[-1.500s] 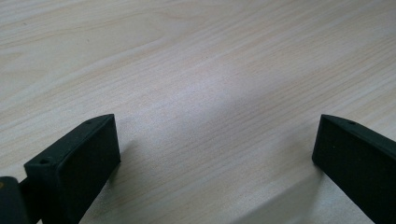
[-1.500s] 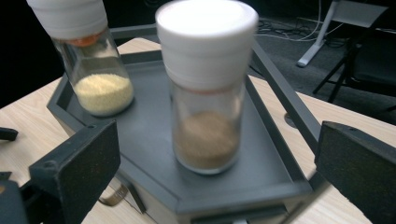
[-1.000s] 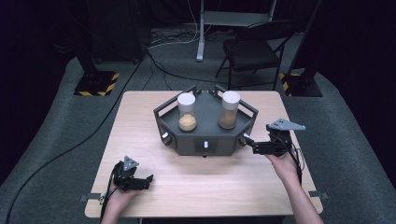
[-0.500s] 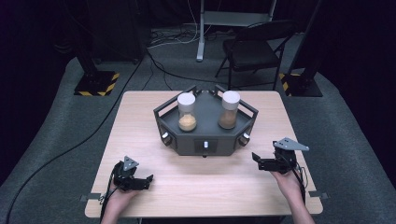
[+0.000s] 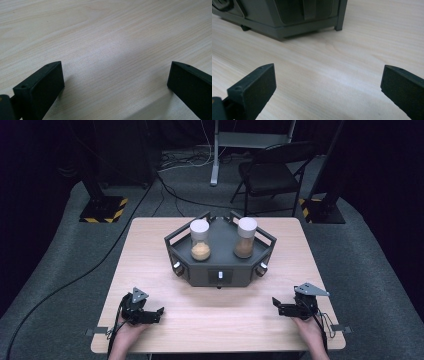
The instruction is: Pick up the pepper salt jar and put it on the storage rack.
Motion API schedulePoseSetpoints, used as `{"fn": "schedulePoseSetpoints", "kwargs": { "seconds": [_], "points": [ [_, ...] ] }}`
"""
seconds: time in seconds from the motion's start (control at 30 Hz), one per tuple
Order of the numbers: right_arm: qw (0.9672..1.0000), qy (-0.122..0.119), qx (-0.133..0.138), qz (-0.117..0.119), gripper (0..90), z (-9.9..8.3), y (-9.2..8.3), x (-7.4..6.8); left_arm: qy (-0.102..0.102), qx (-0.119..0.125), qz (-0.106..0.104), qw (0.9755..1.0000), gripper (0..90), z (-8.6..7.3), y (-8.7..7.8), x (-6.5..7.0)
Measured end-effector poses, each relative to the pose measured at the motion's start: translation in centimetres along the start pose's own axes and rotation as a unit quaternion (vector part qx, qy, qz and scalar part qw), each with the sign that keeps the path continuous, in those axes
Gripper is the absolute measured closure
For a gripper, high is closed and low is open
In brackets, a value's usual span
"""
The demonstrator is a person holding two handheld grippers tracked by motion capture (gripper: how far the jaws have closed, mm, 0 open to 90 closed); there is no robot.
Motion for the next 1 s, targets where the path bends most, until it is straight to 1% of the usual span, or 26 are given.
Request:
{"fn": "schedulePoseSetpoints", "kwargs": {
  "seconds": [0.17, 0.3, 0.37, 0.43, 0.47, 0.5, 0.53, 1.0],
  "points": [
    [0.9994, 0.002, -0.034, -0.007, 0.0, -0.5, 0.5, 0.1, 0.000, 0.000, 0.000, 1.0000, 0.3, 0.0, 0.0, 0.0],
    [0.9980, 0.004, -0.062, -0.010, 0.0, -0.7, 0.9, 0.2, 0.000, 0.000, 0.000, 1.0000, 0.3, 0.0, 0.0, 0.0],
    [0.9972, 0.008, -0.074, -0.008, 0.0, -0.6, 1.0, 0.3, 0.000, 0.000, 0.000, 1.0000, 0.4, 0.0, 0.0, 0.0],
    [0.9967, 0.004, -0.080, -0.011, 0.0, -0.5, 1.1, 0.2, 0.001, -0.001, 0.000, 1.0000, 0.3, 0.0, 0.0, 0.0],
    [0.9960, 0.002, -0.089, -0.012, 0.0, -0.4, 1.2, 0.1, 0.001, -0.001, 0.000, 1.0000, 0.3, 0.0, 0.0, 0.0],
    [0.9956, -0.006, -0.092, -0.015, 0.0, -0.3, 1.3, -0.1, 0.001, -0.001, 0.000, 1.0000, 0.3, 0.0, 0.0, 0.0],
    [0.9954, -0.013, -0.094, -0.017, 0.0, -0.3, 1.3, -0.3, 0.001, -0.001, 0.000, 1.0000, 0.3, 0.0, 0.0, 0.0],
    [0.9954, -0.018, -0.094, -0.010, 0.0, -0.3, 1.3, -0.3, 0.001, -0.001, 0.001, 1.0000, 0.3, 0.0, 0.0, 0.0]
  ]
}}
Point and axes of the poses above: each handheld gripper's, and its own axes: y roughly forward along the jaws, z roughly out of its top, x roughly to its right, the point moved 3 cm from there along y, roughly forward along the jaws, and after that the axes turned 5 degrees about x, right-handed, at the moved point
